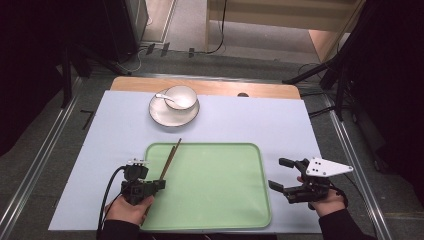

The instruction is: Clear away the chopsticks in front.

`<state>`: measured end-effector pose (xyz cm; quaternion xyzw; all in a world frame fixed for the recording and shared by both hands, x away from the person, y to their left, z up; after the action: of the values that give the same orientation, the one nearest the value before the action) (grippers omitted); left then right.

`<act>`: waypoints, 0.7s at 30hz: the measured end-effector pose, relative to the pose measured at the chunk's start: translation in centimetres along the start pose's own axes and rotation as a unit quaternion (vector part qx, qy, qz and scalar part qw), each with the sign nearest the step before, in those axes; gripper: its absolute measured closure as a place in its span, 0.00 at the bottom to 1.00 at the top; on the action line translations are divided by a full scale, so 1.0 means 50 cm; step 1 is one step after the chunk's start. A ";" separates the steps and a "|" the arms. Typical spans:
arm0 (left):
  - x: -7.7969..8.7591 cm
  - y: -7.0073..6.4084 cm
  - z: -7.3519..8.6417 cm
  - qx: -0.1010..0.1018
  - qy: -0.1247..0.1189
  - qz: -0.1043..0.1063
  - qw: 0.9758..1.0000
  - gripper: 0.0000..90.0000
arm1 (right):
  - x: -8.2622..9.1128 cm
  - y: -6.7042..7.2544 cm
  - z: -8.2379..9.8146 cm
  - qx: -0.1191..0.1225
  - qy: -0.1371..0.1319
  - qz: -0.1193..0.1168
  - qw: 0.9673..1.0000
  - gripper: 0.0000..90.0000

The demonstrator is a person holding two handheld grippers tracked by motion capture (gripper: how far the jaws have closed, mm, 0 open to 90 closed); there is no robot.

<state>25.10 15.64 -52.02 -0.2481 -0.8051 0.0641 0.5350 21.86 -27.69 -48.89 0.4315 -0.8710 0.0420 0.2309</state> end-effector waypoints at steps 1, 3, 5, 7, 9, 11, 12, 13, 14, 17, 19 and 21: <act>-0.003 -0.001 0.003 0.001 0.004 0.000 1.000 0.96 | 0.000 0.000 0.000 0.000 0.000 0.000 1.000 0.19; -0.008 -0.001 0.007 0.002 0.010 -0.003 1.000 0.96 | 0.000 0.000 0.000 0.000 0.000 0.000 1.000 0.19; -0.014 0.002 0.008 0.001 0.016 -0.013 1.000 0.96 | 0.000 0.000 0.000 0.001 0.000 0.000 1.000 0.19; -0.015 0.005 0.008 0.007 0.013 -0.014 1.000 0.96 | 0.000 0.000 0.000 0.001 0.000 0.000 1.000 0.19; -0.012 0.008 0.007 0.008 0.012 -0.020 1.000 0.95 | 0.000 0.001 0.000 0.000 0.000 0.000 1.000 0.19; -0.009 0.010 0.008 0.007 0.012 -0.030 0.999 0.95 | 0.001 0.000 0.000 0.001 0.000 0.000 1.000 0.19; -0.008 0.010 0.009 0.008 0.010 -0.036 0.999 0.95 | 0.001 0.000 0.000 0.001 0.000 0.000 1.000 0.19; -0.006 0.011 0.010 0.007 0.010 -0.040 0.999 0.95 | 0.001 0.000 0.000 0.000 0.000 0.000 1.000 0.19; -0.005 0.012 0.011 0.009 0.012 -0.045 0.999 0.95 | 0.001 0.000 0.000 0.000 0.000 0.000 1.000 0.19; 0.000 0.016 0.013 0.013 0.011 -0.055 0.998 0.94 | 0.001 0.000 0.000 0.001 0.000 0.000 1.000 0.19; 0.001 0.018 0.012 0.014 0.012 -0.052 0.999 0.94 | 0.001 0.000 0.000 0.001 0.000 0.000 1.000 0.19; 0.000 0.016 0.012 0.012 0.011 -0.051 0.999 0.92 | 0.000 0.000 0.000 0.001 0.000 0.000 1.000 0.19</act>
<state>24.81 16.44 -52.57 -0.2011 -0.8099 0.0436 0.5492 21.82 -27.70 -48.89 0.4316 -0.8710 0.0433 0.2307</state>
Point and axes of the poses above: each handheld gripper's, and its own axes: x roughly backward along the jaws, z roughly out of its underside, y roughly to its left, the point moved 3 cm from there along -x, roughly forward along the jaws, and after that the axes turned 1 degree about y, right-handed, at the moved point
